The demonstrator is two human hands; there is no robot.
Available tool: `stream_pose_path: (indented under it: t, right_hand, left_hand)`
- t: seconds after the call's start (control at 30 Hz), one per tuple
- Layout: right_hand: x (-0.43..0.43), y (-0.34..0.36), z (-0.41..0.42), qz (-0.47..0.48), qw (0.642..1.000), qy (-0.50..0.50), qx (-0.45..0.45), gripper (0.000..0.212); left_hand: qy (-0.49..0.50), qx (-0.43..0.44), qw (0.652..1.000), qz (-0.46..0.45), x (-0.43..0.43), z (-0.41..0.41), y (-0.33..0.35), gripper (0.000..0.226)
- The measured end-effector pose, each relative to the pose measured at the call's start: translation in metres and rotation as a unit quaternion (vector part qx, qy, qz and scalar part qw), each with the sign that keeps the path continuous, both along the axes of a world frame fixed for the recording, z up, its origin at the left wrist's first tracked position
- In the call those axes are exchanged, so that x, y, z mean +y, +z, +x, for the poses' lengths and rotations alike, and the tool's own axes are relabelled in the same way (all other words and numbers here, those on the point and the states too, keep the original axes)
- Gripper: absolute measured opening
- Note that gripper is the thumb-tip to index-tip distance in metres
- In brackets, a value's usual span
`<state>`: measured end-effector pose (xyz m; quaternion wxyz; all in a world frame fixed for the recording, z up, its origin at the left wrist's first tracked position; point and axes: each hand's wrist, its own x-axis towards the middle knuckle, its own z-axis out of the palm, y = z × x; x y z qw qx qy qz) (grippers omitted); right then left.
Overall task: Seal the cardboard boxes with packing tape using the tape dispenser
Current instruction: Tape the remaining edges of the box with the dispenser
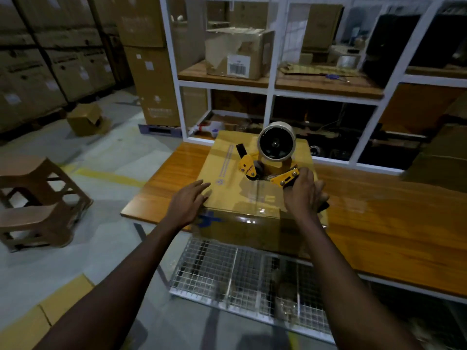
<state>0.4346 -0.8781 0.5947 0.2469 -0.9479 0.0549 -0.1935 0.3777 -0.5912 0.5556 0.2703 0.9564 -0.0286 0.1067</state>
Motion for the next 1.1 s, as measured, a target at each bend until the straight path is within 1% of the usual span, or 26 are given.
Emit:
stream_pose_path:
  t: [0.13,0.17,0.23,0.3,0.4,0.5,0.6,0.7,0.77,0.87,1.1]
  right_hand:
    - [0.056,-0.003,0.002,-0.01,1.0,-0.002,-0.001,0.031]
    - [0.067,-0.004,0.004,-0.014,1.0,-0.003,0.003,0.029]
    - [0.084,-0.007,0.004,-0.023,1.0,-0.004,0.007,0.028]
    - [0.095,-0.011,0.002,-0.025,1.0,-0.009,0.003,0.026]
    - [0.105,-0.017,0.0,-0.03,0.999,-0.018,0.003,0.026]
    - [0.111,-0.019,-0.002,-0.034,0.999,-0.023,0.0,0.025]
    - [0.115,-0.021,-0.004,-0.037,0.999,-0.028,-0.005,0.025]
    - [0.118,-0.02,-0.007,-0.046,0.998,-0.039,-0.022,0.023]
    - [0.12,-0.02,-0.01,-0.058,0.997,-0.042,-0.032,0.023]
    - [0.121,-0.021,-0.013,-0.073,0.996,-0.042,-0.044,0.022]
    - [0.117,-0.023,-0.014,-0.077,0.995,-0.045,-0.036,0.024]
  left_hand:
    - [0.007,-0.027,0.993,-0.112,0.05,0.0,-0.016,0.044]
    - [0.007,-0.027,0.99,-0.136,0.057,0.0,-0.02,0.042]
    - [-0.018,-0.016,0.988,-0.155,0.066,-0.003,-0.028,0.049]
    - [-0.066,-0.011,0.985,-0.156,0.072,-0.006,-0.036,0.053]
    - [-0.125,-0.026,0.982,-0.137,0.082,-0.003,-0.049,0.048]
    - [-0.171,-0.046,0.982,-0.069,0.092,0.006,-0.058,0.049]
    - [-0.182,-0.081,0.98,0.011,0.095,0.011,-0.062,0.056]
    - [-0.192,-0.116,0.971,0.083,0.093,0.02,-0.059,0.05]
    - [-0.219,-0.128,0.957,0.143,0.089,0.027,-0.058,0.045]
    - [-0.258,-0.145,0.93,0.216,0.081,0.034,-0.057,0.046]
    - [-0.339,-0.185,0.879,0.279,0.088,0.046,-0.056,0.056]
